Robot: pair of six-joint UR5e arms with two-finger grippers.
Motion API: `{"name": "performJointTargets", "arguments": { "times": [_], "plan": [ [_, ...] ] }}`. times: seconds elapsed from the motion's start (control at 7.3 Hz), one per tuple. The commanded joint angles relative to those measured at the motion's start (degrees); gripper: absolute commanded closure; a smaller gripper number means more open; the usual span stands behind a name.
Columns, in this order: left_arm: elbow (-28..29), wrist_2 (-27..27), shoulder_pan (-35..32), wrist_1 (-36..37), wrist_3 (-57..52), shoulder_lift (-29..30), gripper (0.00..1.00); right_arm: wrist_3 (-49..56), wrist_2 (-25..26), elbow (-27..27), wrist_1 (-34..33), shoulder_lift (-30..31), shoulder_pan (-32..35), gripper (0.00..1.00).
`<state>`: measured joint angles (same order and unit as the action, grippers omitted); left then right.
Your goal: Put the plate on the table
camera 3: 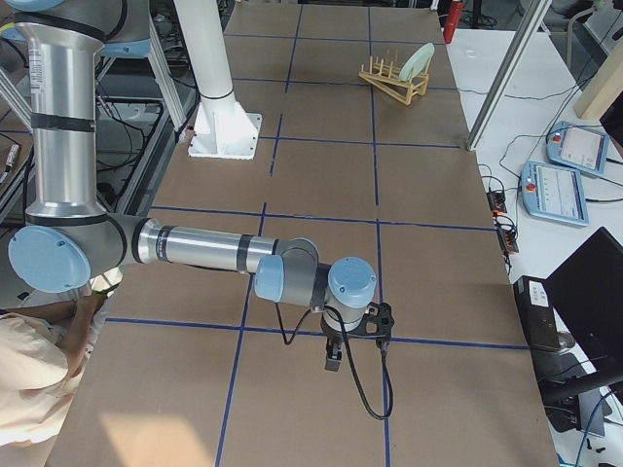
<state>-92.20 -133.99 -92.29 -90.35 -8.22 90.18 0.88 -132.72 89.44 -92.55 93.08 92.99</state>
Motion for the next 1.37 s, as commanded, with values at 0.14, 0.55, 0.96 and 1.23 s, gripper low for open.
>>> {"name": "performJointTargets", "arguments": {
  "times": [0.14,0.55,0.96,1.23],
  "plan": [
    [-1.8,0.0,2.4,0.1,0.0,0.4,0.00,0.0,0.0,-0.1,0.0,0.0,0.0,0.00],
    [-2.4,0.6,3.2,-0.4,0.5,3.9,0.00,0.0,0.0,-0.1,0.0,0.0,0.0,0.00],
    [3.2,-0.5,3.8,-10.1,2.1,14.0,0.00,0.0,0.0,0.0,0.0,0.0,0.0,0.00],
    [4.4,-11.9,6.5,-24.3,36.0,15.9,0.00,0.0,0.0,0.0,0.0,0.0,0.0,0.00]
  ]
}}
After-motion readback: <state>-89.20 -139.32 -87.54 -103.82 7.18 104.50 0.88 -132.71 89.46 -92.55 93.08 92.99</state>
